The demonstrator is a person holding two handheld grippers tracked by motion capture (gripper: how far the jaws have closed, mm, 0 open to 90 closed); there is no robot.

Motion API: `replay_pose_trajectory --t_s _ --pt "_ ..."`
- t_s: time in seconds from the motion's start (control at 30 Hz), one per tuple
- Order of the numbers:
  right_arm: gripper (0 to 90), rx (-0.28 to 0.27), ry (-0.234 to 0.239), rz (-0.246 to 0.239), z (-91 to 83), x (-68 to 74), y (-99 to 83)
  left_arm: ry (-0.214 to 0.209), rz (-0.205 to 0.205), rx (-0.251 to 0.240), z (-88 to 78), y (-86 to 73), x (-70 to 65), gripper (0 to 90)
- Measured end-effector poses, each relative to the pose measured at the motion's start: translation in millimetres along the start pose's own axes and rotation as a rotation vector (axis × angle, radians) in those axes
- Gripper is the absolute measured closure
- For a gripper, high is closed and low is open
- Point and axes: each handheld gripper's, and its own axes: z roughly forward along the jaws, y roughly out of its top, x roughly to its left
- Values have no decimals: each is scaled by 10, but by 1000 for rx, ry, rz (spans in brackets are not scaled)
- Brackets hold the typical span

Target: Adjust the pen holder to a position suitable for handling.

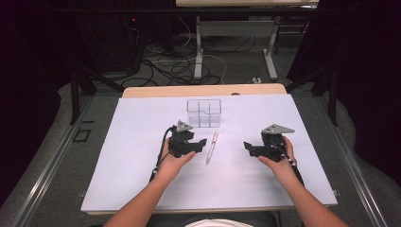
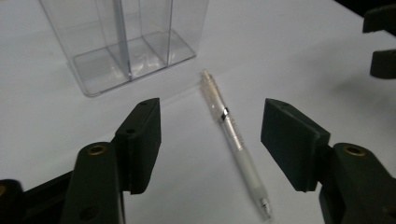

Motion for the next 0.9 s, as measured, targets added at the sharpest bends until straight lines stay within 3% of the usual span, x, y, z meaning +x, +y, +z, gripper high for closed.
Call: replay_pose_trajectory --t_s 0.03,0.1,0.4,0.63,0.9 --pt "155 -1 1 -2 -1 4 1 -19 -32 -2 26 17 -6 402" --pt "155 -3 6 -7 1 9 3 -14 -52 6 68 50 -26 429" --pt "153 9 5 -14 17 -4 -6 19 -55 105 246 149 -118 504" --pt "149 3 11 -6 13 -6 -8 2 -95 164 383 139 -133 563" --pt "145 15 15 -6 35 -10 -20 3 -96 216 486 67 -162 630"
